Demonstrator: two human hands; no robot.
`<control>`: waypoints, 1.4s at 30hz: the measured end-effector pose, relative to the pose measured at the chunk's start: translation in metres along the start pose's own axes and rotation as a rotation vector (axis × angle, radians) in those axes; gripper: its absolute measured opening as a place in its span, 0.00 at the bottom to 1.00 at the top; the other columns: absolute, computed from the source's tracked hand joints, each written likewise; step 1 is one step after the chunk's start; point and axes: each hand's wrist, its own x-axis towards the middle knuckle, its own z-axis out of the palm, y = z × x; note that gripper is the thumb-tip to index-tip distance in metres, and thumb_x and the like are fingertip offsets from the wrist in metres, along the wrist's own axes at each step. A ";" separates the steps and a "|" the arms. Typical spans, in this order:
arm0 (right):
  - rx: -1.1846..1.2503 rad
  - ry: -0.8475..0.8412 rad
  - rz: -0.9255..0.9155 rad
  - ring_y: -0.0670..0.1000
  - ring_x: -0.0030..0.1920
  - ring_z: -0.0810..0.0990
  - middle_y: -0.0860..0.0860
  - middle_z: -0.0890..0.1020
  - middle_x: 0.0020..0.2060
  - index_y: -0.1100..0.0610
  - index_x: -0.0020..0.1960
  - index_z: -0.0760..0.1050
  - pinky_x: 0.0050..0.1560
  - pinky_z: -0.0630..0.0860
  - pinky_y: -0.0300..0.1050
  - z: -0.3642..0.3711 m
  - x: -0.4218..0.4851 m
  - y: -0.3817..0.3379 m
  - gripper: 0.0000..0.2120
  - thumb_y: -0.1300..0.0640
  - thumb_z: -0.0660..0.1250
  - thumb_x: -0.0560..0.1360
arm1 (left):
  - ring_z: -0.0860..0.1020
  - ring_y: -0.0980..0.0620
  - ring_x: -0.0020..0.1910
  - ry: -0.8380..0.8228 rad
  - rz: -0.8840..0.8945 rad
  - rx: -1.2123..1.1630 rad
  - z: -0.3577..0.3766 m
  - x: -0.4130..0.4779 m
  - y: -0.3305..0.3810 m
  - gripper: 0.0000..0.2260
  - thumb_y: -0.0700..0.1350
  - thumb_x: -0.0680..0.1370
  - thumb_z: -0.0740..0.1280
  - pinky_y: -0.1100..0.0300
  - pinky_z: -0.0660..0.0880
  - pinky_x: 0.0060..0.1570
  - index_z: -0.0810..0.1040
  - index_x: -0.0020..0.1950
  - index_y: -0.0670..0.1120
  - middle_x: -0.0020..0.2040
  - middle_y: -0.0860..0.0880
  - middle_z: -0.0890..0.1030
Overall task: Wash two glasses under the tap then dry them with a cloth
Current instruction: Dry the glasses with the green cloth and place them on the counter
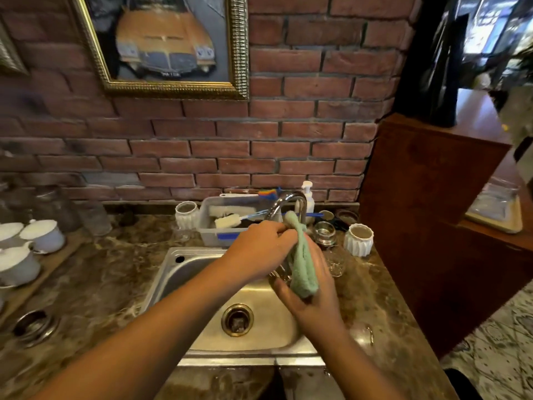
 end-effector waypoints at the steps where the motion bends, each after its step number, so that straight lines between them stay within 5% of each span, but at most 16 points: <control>1: 0.079 -0.011 0.021 0.50 0.64 0.79 0.50 0.79 0.64 0.45 0.74 0.66 0.59 0.79 0.51 0.007 0.002 -0.010 0.33 0.53 0.73 0.71 | 0.80 0.50 0.48 0.010 0.013 -0.012 -0.009 -0.004 -0.005 0.17 0.57 0.76 0.58 0.48 0.79 0.52 0.84 0.52 0.53 0.48 0.50 0.84; 3: 0.283 -0.047 0.116 0.52 0.44 0.86 0.54 0.85 0.48 0.44 0.67 0.72 0.39 0.82 0.43 0.019 0.003 -0.021 0.29 0.64 0.74 0.72 | 0.80 0.51 0.50 0.012 0.064 -0.060 -0.025 -0.014 -0.018 0.20 0.59 0.74 0.57 0.46 0.79 0.53 0.84 0.54 0.54 0.49 0.52 0.84; 5: 0.398 -0.114 0.206 0.53 0.34 0.85 0.57 0.86 0.41 0.50 0.62 0.76 0.29 0.79 0.41 0.025 0.005 -0.030 0.24 0.71 0.73 0.73 | 0.81 0.50 0.50 0.024 0.150 -0.116 -0.039 -0.023 -0.027 0.21 0.59 0.73 0.55 0.43 0.78 0.53 0.84 0.51 0.52 0.49 0.51 0.85; 8: 0.538 -0.133 0.316 0.59 0.40 0.86 0.58 0.86 0.44 0.49 0.55 0.81 0.34 0.82 0.49 0.034 0.010 -0.035 0.17 0.64 0.76 0.70 | 0.79 0.49 0.60 0.048 0.269 -0.136 -0.053 -0.033 -0.034 0.29 0.60 0.72 0.54 0.44 0.76 0.61 0.81 0.65 0.48 0.60 0.45 0.83; 10: 0.686 -0.142 0.405 0.62 0.46 0.86 0.62 0.85 0.50 0.54 0.57 0.81 0.40 0.84 0.53 0.040 0.010 -0.036 0.21 0.62 0.78 0.65 | 0.77 0.48 0.62 0.067 0.374 -0.080 -0.060 -0.035 -0.038 0.31 0.61 0.73 0.53 0.44 0.74 0.62 0.76 0.71 0.49 0.62 0.44 0.81; 14: 1.052 -0.265 0.534 0.62 0.51 0.85 0.64 0.84 0.54 0.57 0.57 0.84 0.51 0.83 0.59 0.040 0.004 -0.039 0.33 0.58 0.86 0.53 | 0.78 0.45 0.54 0.029 0.603 -0.018 -0.064 -0.037 -0.047 0.26 0.58 0.75 0.54 0.44 0.75 0.53 0.79 0.65 0.48 0.55 0.46 0.80; 17: 0.921 -0.269 0.505 0.61 0.51 0.85 0.62 0.85 0.53 0.56 0.58 0.82 0.51 0.83 0.57 0.037 0.001 -0.041 0.33 0.59 0.84 0.53 | 0.75 0.48 0.56 -0.052 0.645 -0.001 -0.062 -0.041 -0.052 0.24 0.59 0.76 0.53 0.47 0.74 0.55 0.75 0.65 0.49 0.57 0.48 0.76; 21: 0.673 -0.112 0.453 0.62 0.55 0.84 0.61 0.84 0.55 0.59 0.65 0.75 0.55 0.82 0.61 0.041 0.005 -0.040 0.33 0.60 0.80 0.61 | 0.71 0.58 0.58 -0.111 0.393 -0.179 -0.063 -0.042 -0.048 0.25 0.62 0.74 0.55 0.70 0.70 0.53 0.74 0.68 0.55 0.61 0.52 0.68; 24: 0.392 -0.047 0.376 0.64 0.48 0.85 0.56 0.87 0.45 0.56 0.59 0.77 0.49 0.82 0.65 0.044 0.007 -0.040 0.22 0.66 0.78 0.68 | 0.73 0.54 0.54 0.057 0.251 -0.189 -0.056 -0.041 -0.031 0.15 0.56 0.79 0.59 0.66 0.70 0.46 0.77 0.61 0.54 0.54 0.52 0.71; 26: 0.202 -0.028 0.177 0.61 0.44 0.85 0.53 0.87 0.44 0.52 0.59 0.77 0.43 0.83 0.58 0.046 0.007 -0.045 0.19 0.65 0.75 0.71 | 0.74 0.53 0.52 0.065 0.186 -0.160 -0.055 -0.038 -0.024 0.11 0.53 0.82 0.59 0.63 0.69 0.44 0.76 0.59 0.53 0.52 0.52 0.73; 29: -0.185 0.018 -0.071 0.44 0.58 0.81 0.43 0.82 0.55 0.51 0.67 0.72 0.56 0.79 0.41 0.049 0.008 -0.044 0.28 0.52 0.74 0.68 | 0.77 0.51 0.49 0.083 0.125 -0.129 -0.053 -0.031 -0.021 0.11 0.54 0.81 0.60 0.59 0.69 0.40 0.78 0.56 0.51 0.50 0.49 0.79; 32: -0.251 0.042 -0.098 0.44 0.57 0.80 0.42 0.79 0.55 0.51 0.67 0.71 0.55 0.79 0.42 0.048 0.005 -0.050 0.30 0.50 0.73 0.67 | 0.78 0.52 0.43 0.193 0.169 -0.263 -0.050 -0.036 -0.022 0.10 0.54 0.77 0.63 0.58 0.72 0.39 0.80 0.47 0.51 0.41 0.51 0.81; 35: -0.034 -0.056 0.019 0.49 0.47 0.85 0.48 0.84 0.48 0.48 0.62 0.74 0.47 0.84 0.46 0.044 0.005 -0.064 0.23 0.56 0.76 0.69 | 0.80 0.54 0.45 0.198 0.251 -0.401 -0.056 -0.046 -0.028 0.11 0.53 0.74 0.63 0.57 0.78 0.43 0.82 0.49 0.50 0.43 0.51 0.82; 39: 0.386 -0.225 0.314 0.56 0.46 0.86 0.53 0.87 0.46 0.47 0.54 0.81 0.55 0.76 0.72 0.037 0.008 -0.081 0.19 0.61 0.78 0.65 | 0.78 0.57 0.52 0.159 0.484 -0.323 -0.073 -0.060 -0.032 0.18 0.56 0.72 0.61 0.66 0.75 0.49 0.82 0.54 0.48 0.50 0.54 0.80; 42: 0.811 -0.384 0.479 0.62 0.47 0.85 0.60 0.86 0.49 0.52 0.63 0.77 0.54 0.74 0.76 0.032 0.004 -0.079 0.37 0.56 0.84 0.56 | 0.78 0.53 0.52 0.099 0.649 -0.286 -0.080 -0.072 -0.029 0.20 0.55 0.73 0.60 0.61 0.75 0.51 0.81 0.55 0.46 0.51 0.51 0.80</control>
